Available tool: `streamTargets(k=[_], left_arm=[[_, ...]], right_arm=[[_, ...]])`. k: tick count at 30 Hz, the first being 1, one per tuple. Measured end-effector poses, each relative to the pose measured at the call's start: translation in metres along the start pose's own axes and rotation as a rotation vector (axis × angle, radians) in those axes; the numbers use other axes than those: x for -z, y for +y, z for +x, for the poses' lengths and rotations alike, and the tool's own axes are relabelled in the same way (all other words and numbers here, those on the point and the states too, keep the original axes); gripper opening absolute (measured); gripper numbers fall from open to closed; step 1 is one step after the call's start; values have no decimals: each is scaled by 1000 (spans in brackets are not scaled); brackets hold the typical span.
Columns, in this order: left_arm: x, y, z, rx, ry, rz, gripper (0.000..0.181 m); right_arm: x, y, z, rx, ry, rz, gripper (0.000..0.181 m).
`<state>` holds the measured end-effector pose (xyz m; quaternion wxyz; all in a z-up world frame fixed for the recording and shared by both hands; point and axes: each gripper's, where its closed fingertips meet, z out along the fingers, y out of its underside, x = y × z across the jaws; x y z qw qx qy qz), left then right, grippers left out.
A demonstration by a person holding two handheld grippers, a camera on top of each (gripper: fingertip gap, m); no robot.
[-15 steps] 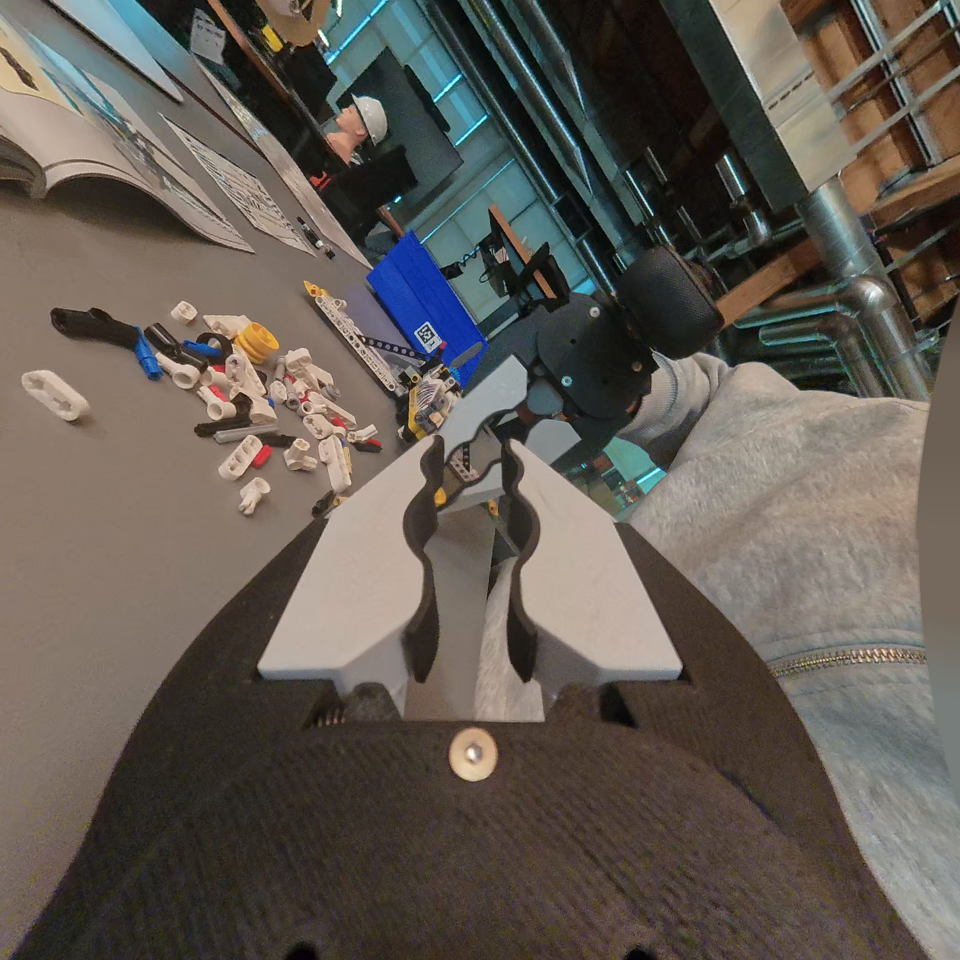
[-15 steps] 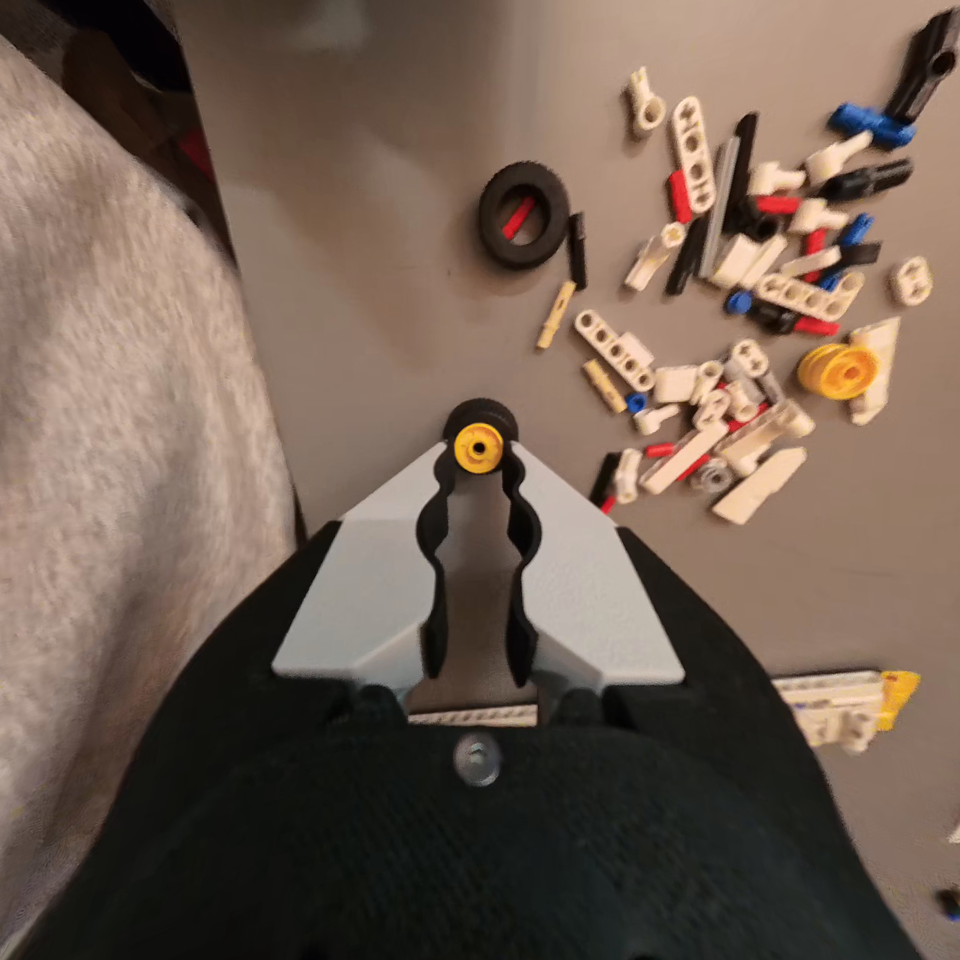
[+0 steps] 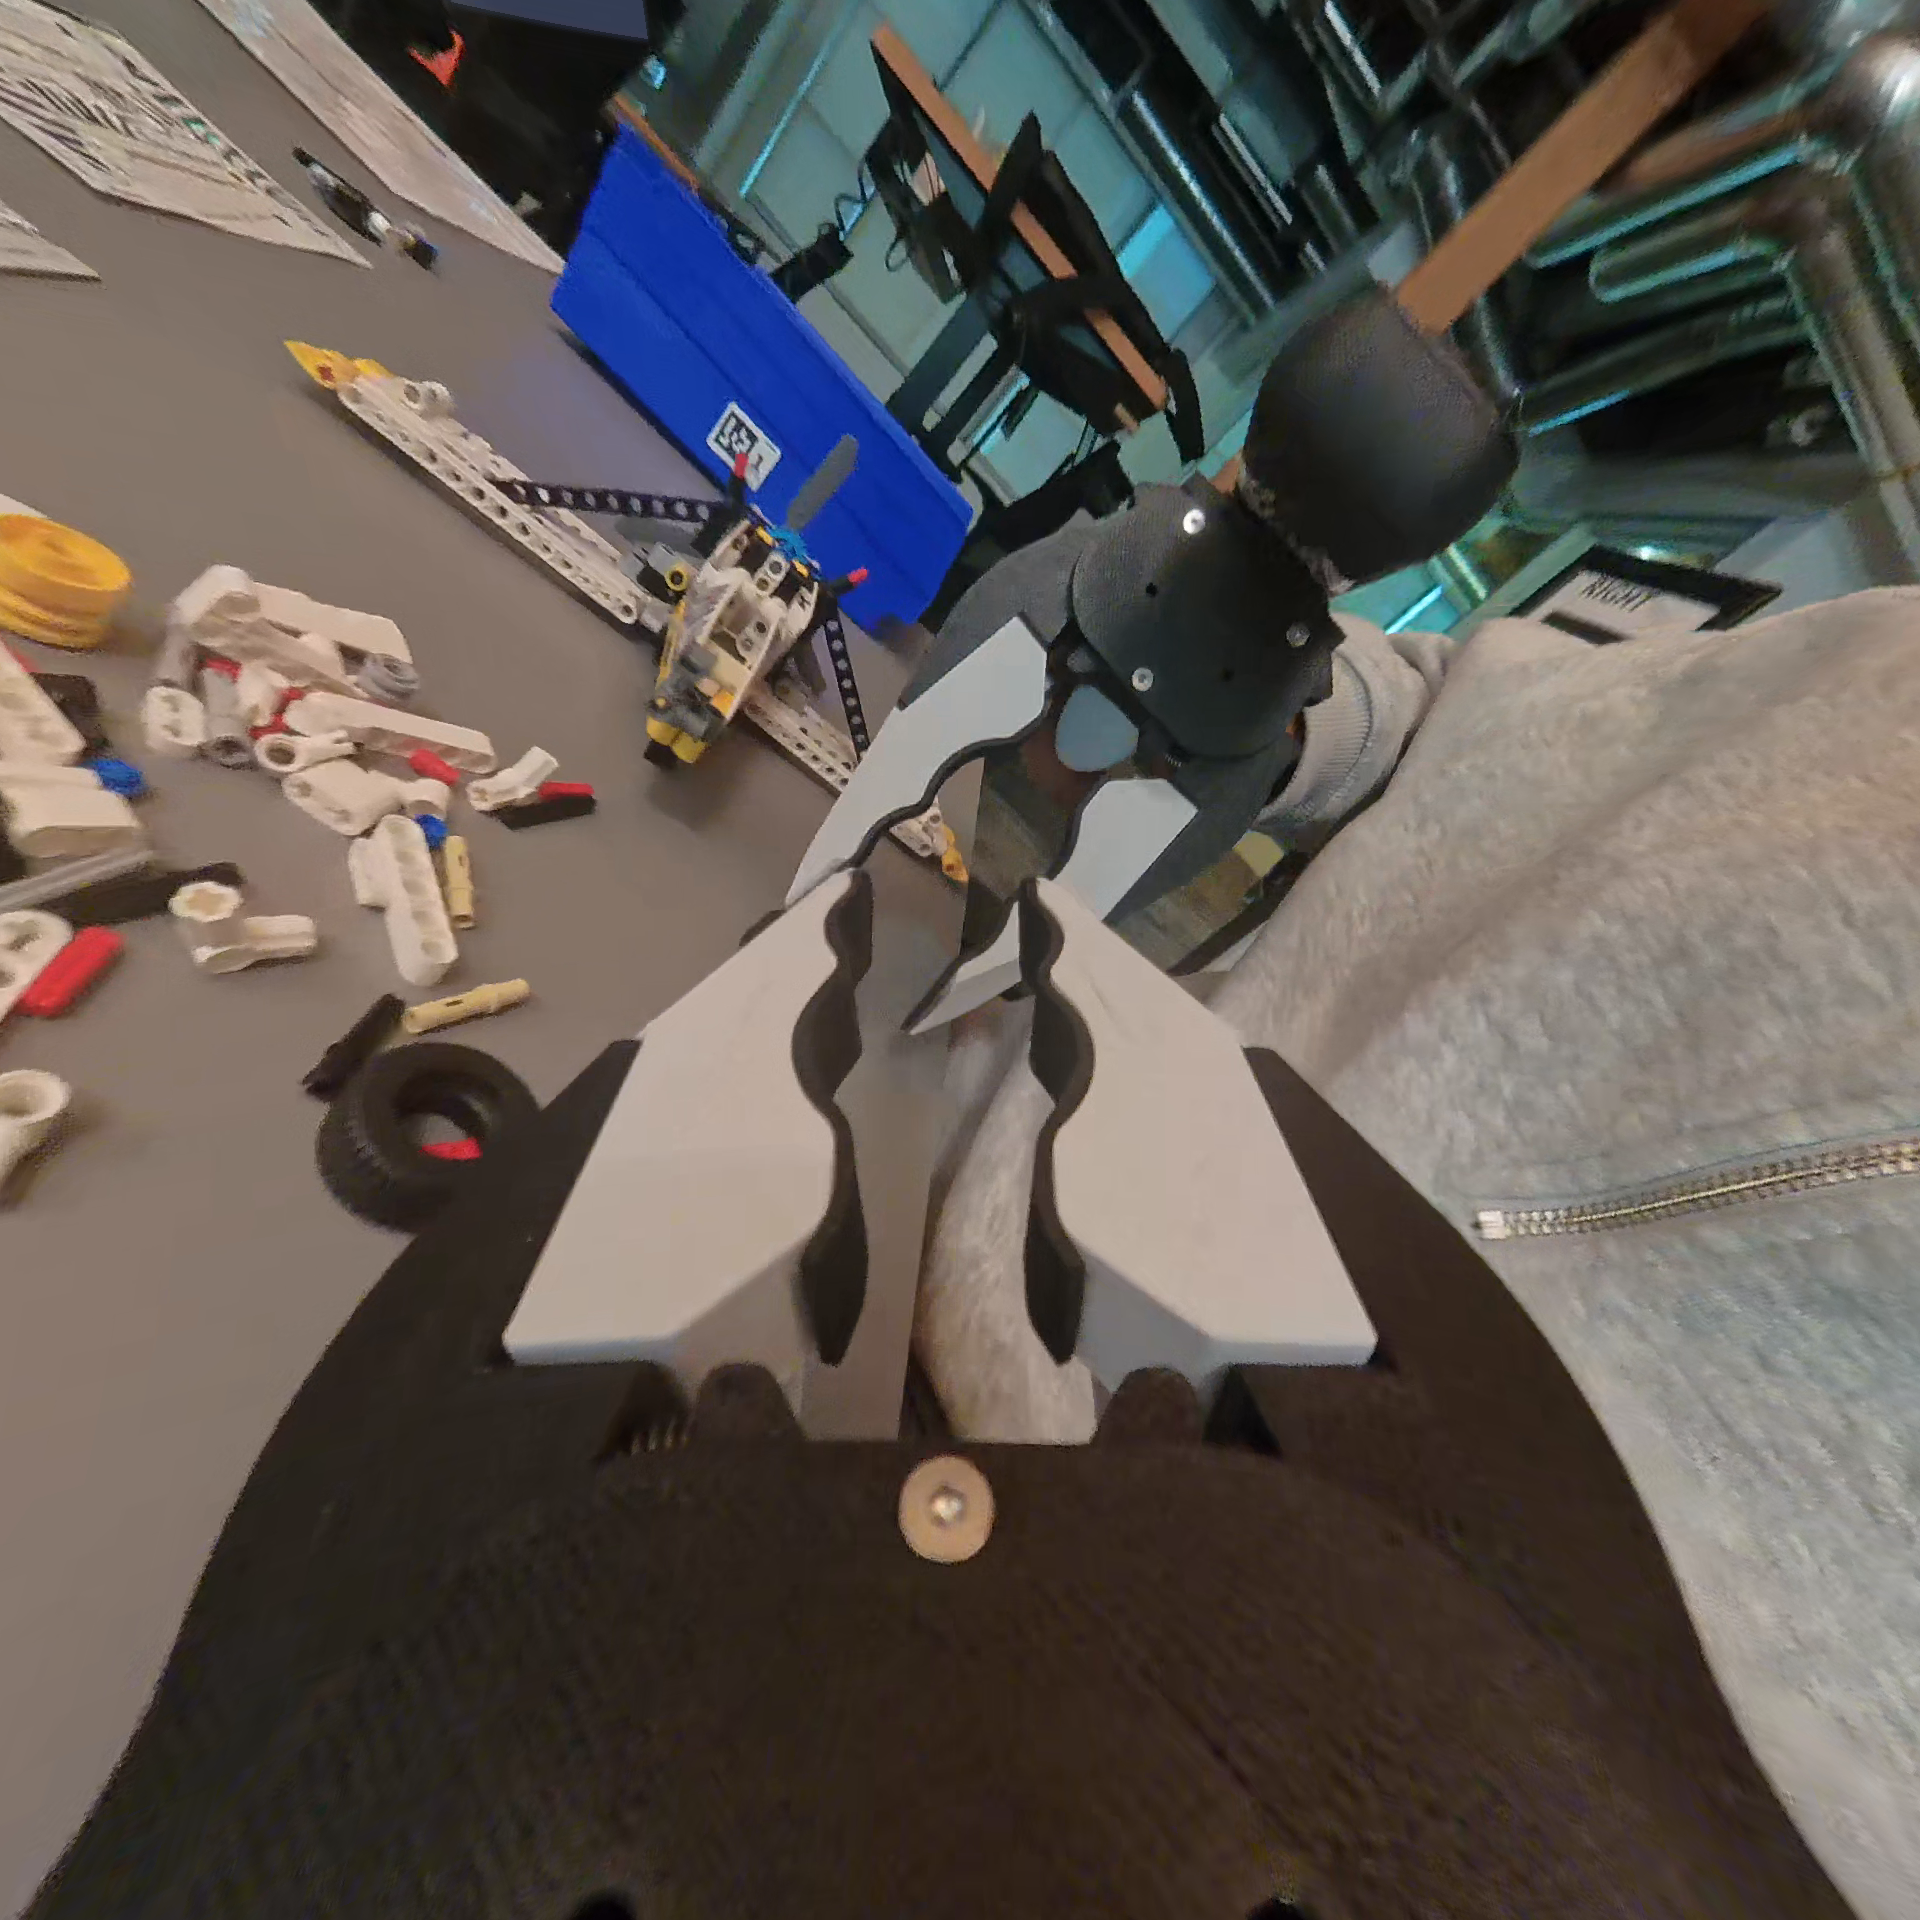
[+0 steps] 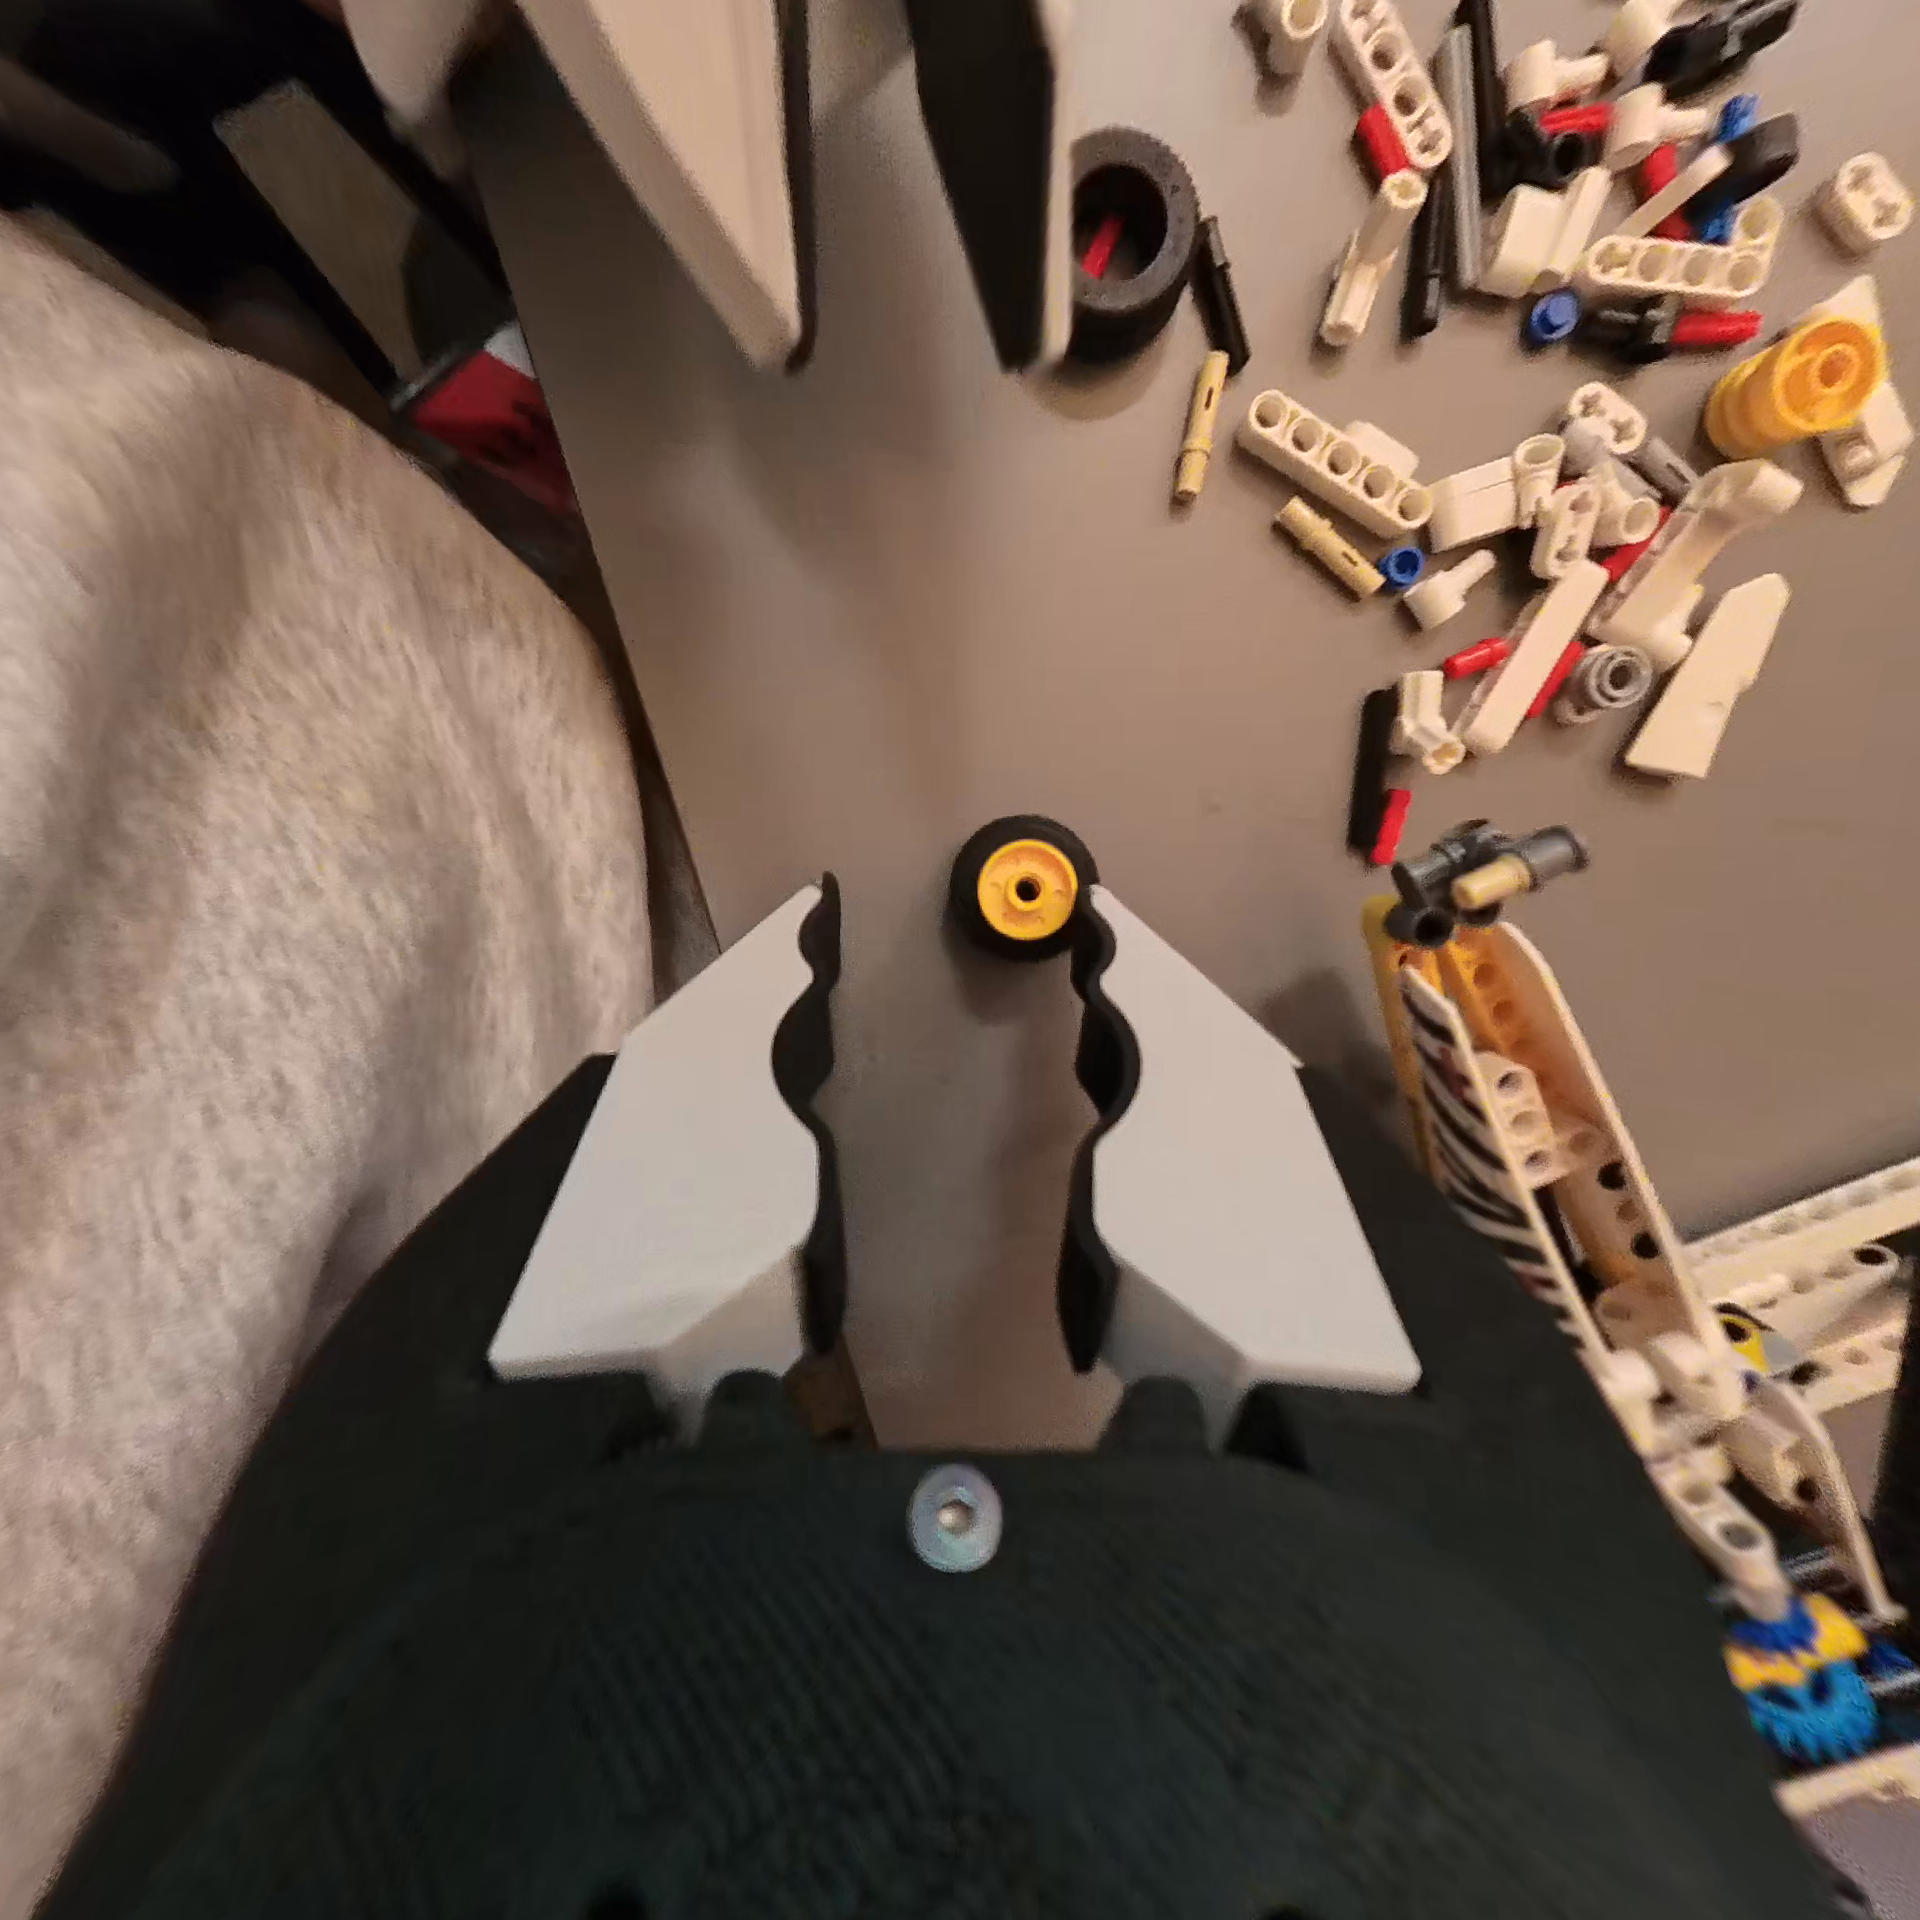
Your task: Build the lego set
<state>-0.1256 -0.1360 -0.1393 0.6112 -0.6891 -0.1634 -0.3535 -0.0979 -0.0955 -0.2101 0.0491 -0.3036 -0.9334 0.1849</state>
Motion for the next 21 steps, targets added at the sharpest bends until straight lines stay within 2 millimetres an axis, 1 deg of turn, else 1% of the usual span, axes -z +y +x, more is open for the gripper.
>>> streamTargets(k=[2, 5, 8, 10, 13, 16, 18, 21], left_arm=[[-11, 9, 0, -21, -21, -46, 27], [-30, 23, -4, -48, -73, -123, 33], [-49, 29, -11, -71, -146, -155, 39], [-58, 33, -22, -95, -245, -192, 39], [-63, 41, -39, -167, -395, -280, 38], [-64, 48, -46, -225, -476, -327, 30], [-66, 50, -47, -244, -492, -343, 23], [-68, 50, -47, -251, -499, -351, 18]], right_arm=[[1, 1, 1, -17, 24, 65, 49], [3, 8, 3, -48, 71, 134, 54], [7, 15, -1, -119, 68, 216, 55], [11, 18, -3, -175, 60, 278, 55], [18, 22, -6, -239, 57, 372, 53], [23, 25, -3, -264, 105, 449, 52], [25, 27, -2, -272, 133, 496, 51], [23, 27, -2, -287, 143, 566, 48]])
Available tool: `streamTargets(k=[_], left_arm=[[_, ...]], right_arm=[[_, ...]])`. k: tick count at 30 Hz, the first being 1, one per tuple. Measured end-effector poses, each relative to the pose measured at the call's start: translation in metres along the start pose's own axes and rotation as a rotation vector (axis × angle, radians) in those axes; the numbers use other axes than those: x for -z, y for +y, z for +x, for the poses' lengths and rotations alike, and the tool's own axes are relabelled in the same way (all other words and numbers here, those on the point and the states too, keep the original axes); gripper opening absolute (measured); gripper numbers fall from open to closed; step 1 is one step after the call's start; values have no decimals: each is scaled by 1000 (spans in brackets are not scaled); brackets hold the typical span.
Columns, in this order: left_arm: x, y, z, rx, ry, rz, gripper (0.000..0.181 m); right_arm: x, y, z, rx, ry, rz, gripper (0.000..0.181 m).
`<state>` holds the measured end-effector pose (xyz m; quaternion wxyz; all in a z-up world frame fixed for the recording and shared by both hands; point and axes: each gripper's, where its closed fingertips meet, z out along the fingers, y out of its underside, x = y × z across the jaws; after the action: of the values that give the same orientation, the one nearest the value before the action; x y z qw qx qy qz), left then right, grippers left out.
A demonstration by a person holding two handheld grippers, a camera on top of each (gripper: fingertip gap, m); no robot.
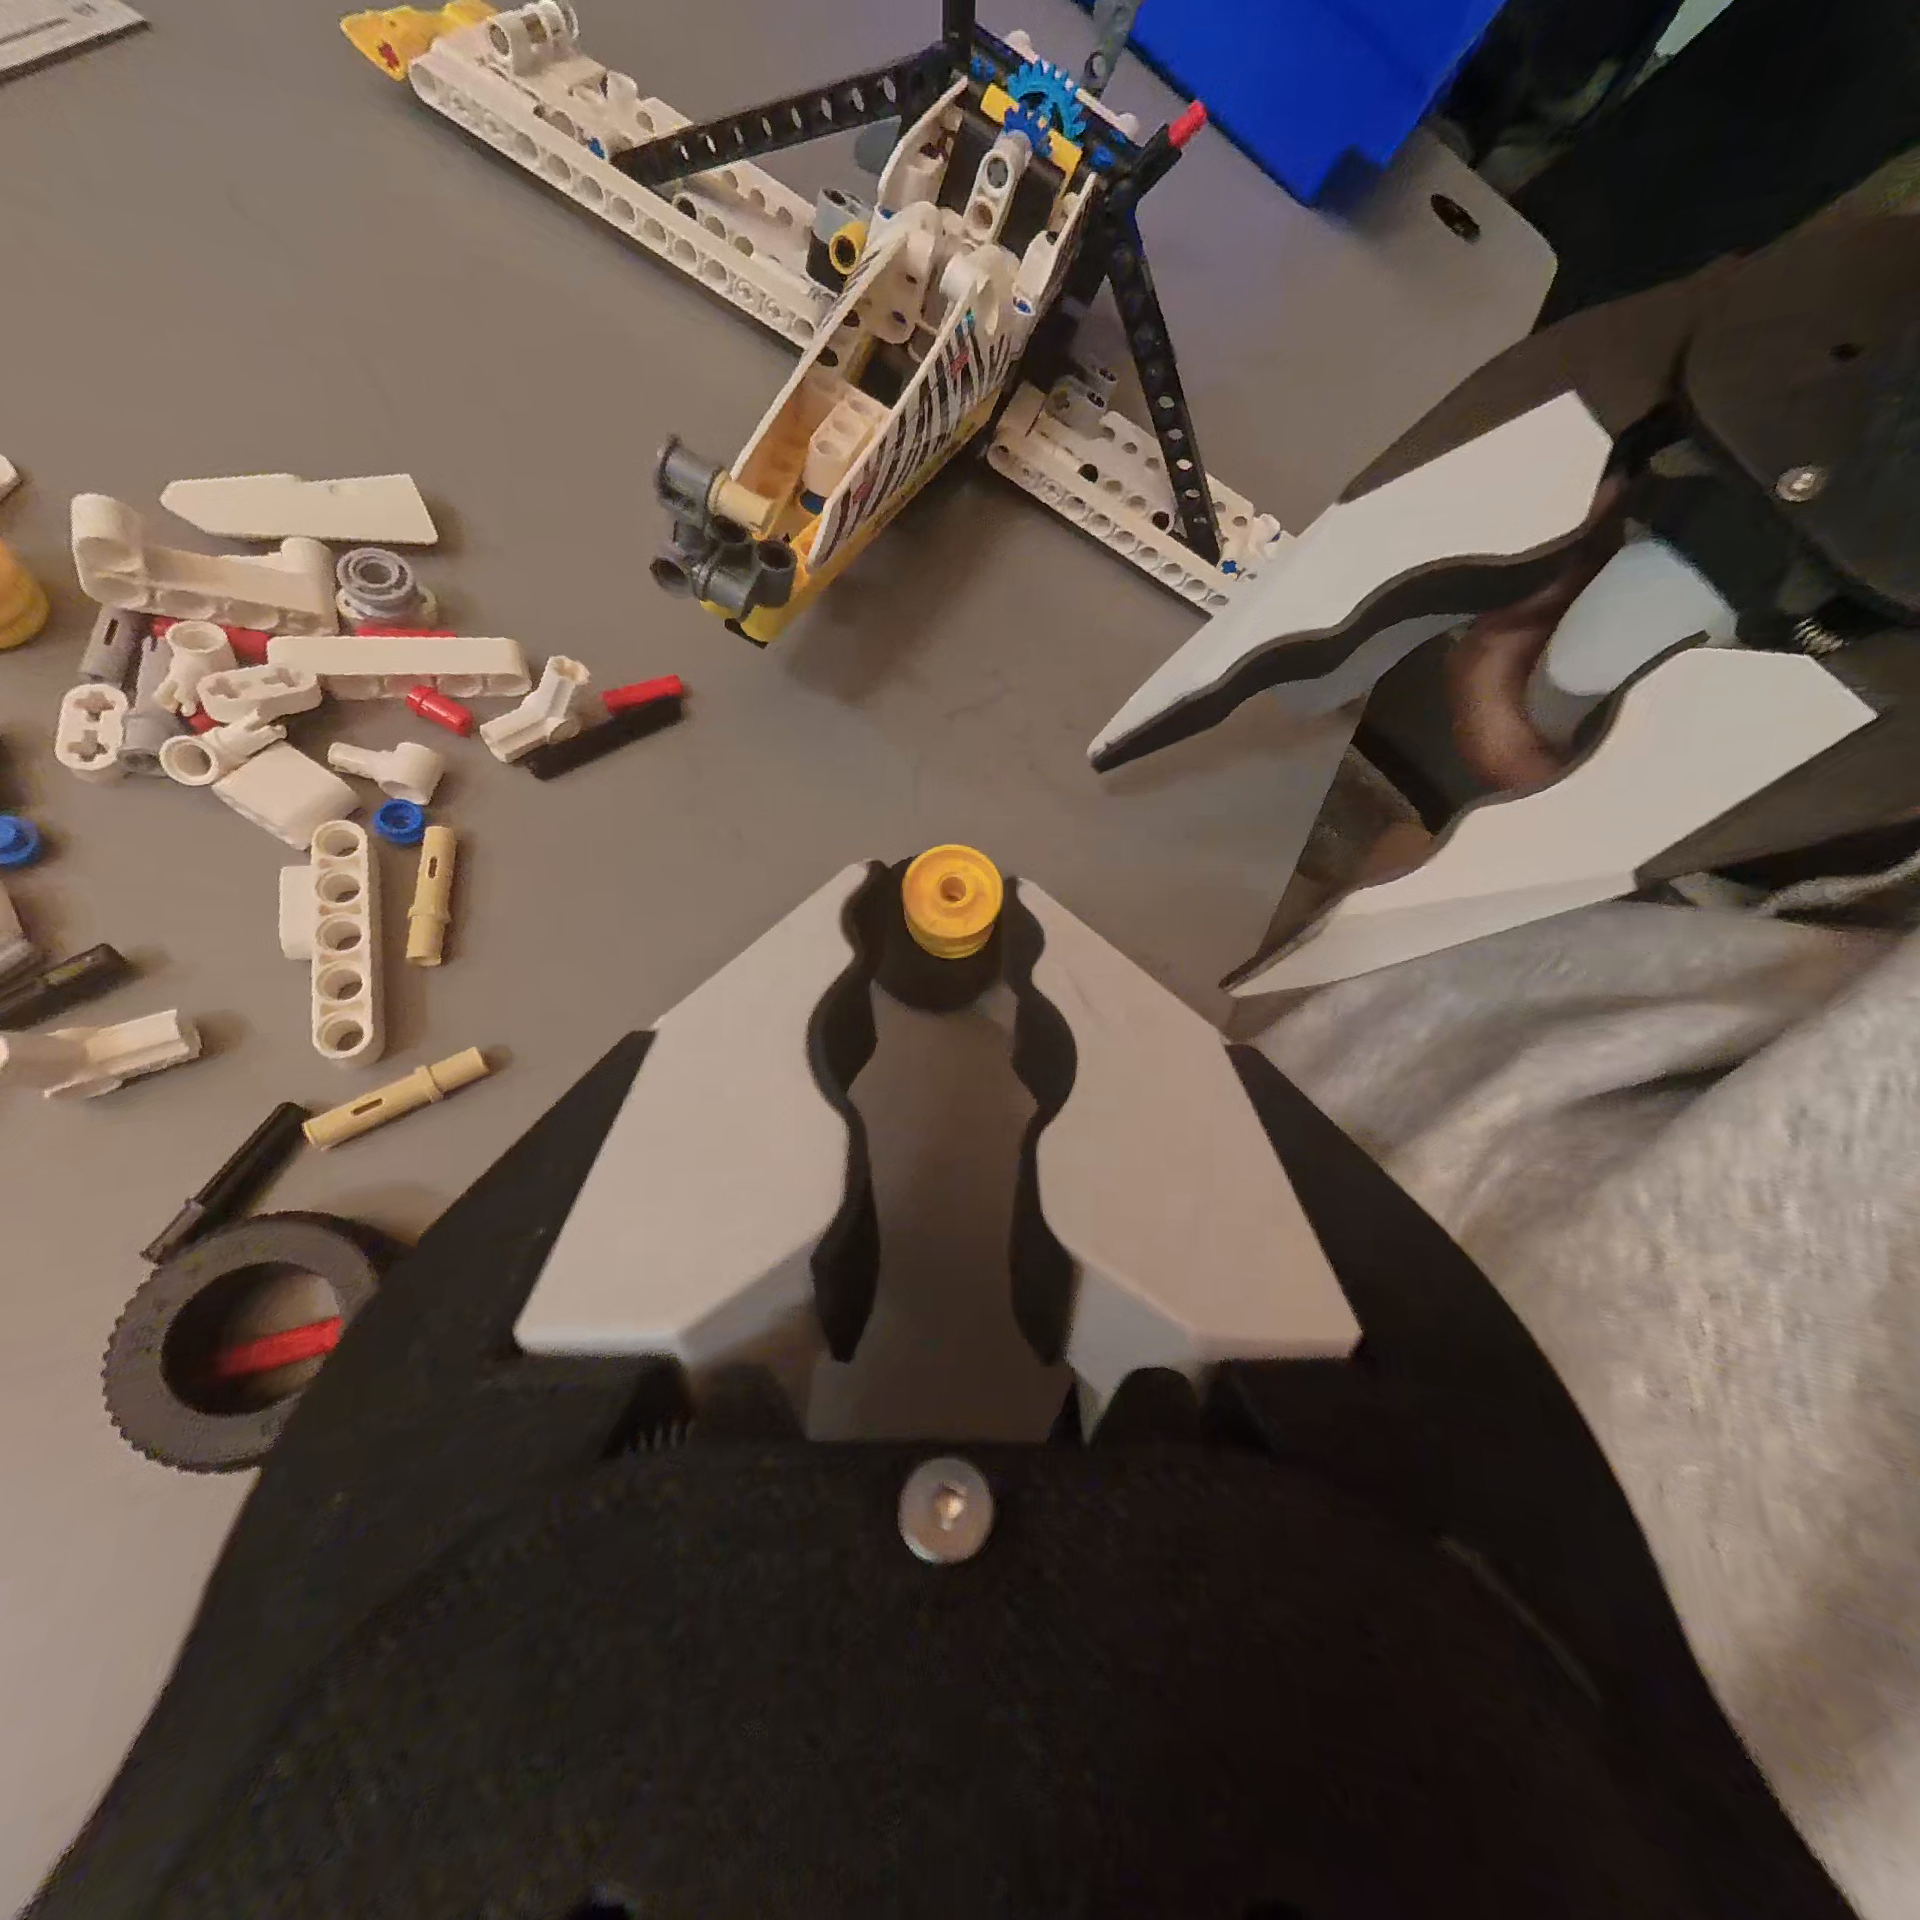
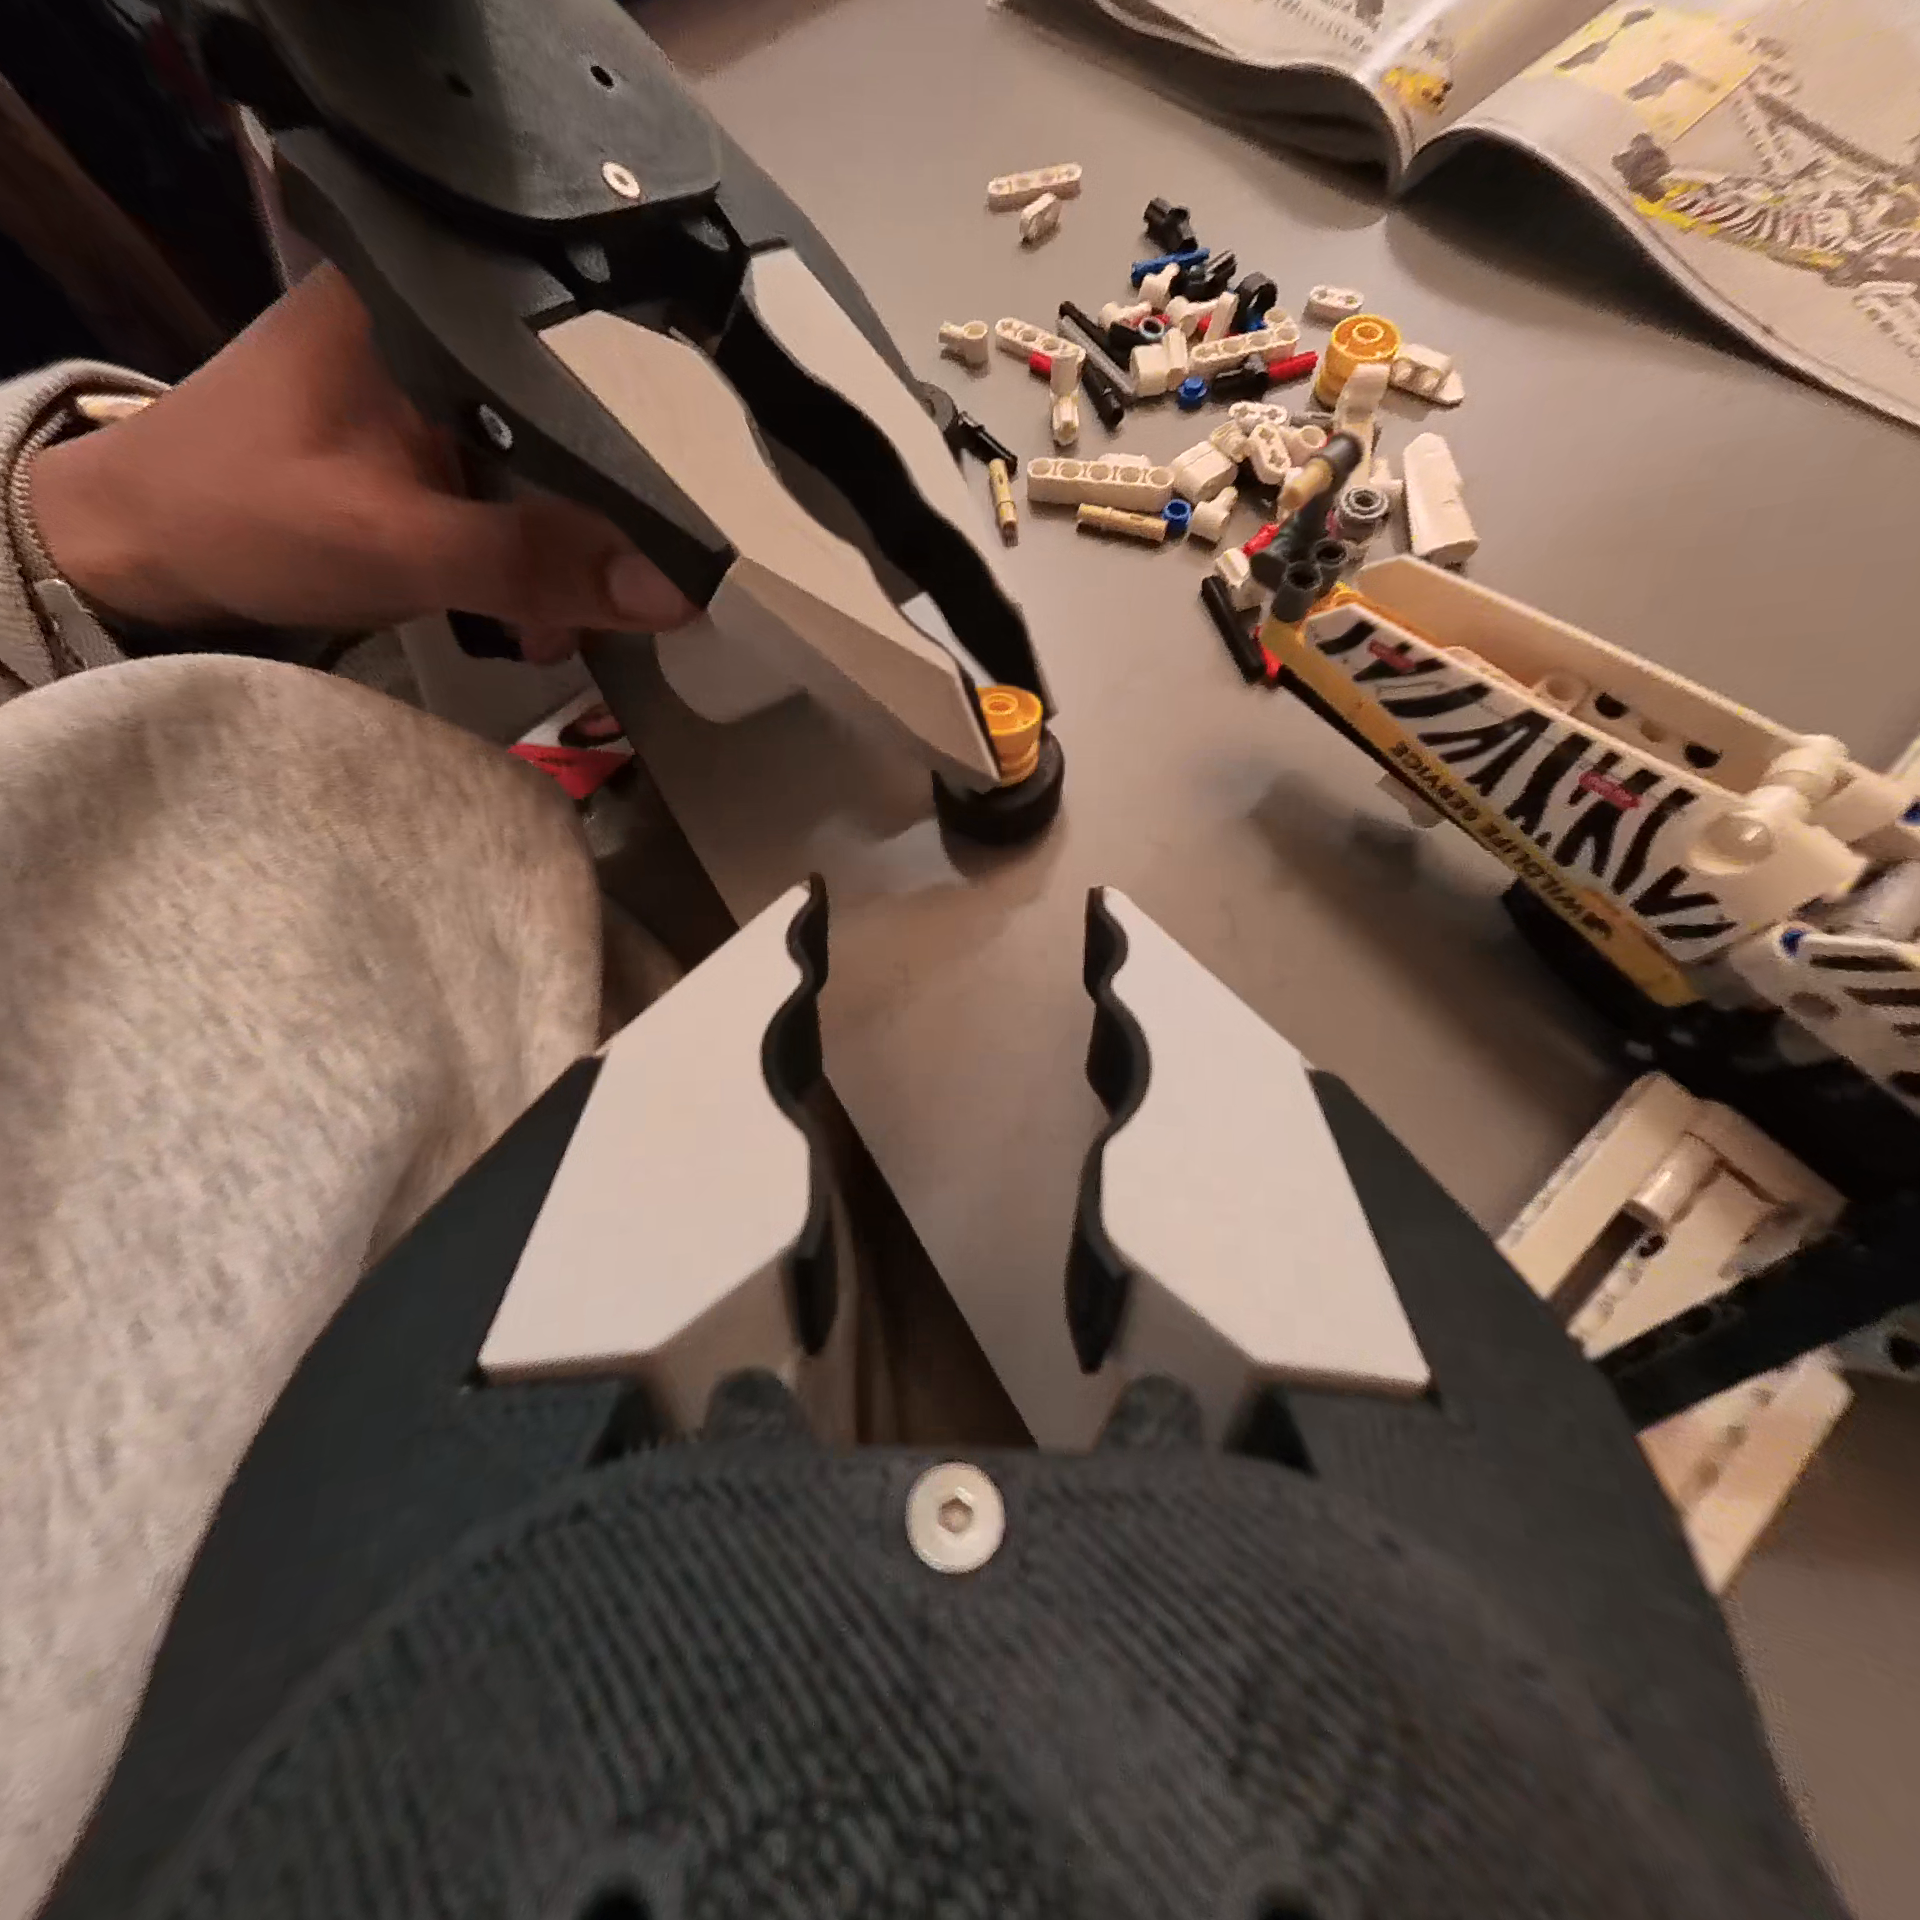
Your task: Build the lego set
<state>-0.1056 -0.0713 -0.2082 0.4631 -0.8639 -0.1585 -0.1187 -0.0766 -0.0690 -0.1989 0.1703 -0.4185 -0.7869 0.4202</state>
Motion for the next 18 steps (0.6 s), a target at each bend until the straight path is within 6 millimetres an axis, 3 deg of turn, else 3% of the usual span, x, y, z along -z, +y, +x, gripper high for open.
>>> streamTargets(k=[8, 18], left_arm=[[-1, 4, 1, -98, -109, -118, 16], [0, 8, 0, -145, -258, -328, 18]], right_arm=[[-10, 3, 8, -10, 10, 41, 42], [-9, 2, 6, -50, -38, 122, 39]])
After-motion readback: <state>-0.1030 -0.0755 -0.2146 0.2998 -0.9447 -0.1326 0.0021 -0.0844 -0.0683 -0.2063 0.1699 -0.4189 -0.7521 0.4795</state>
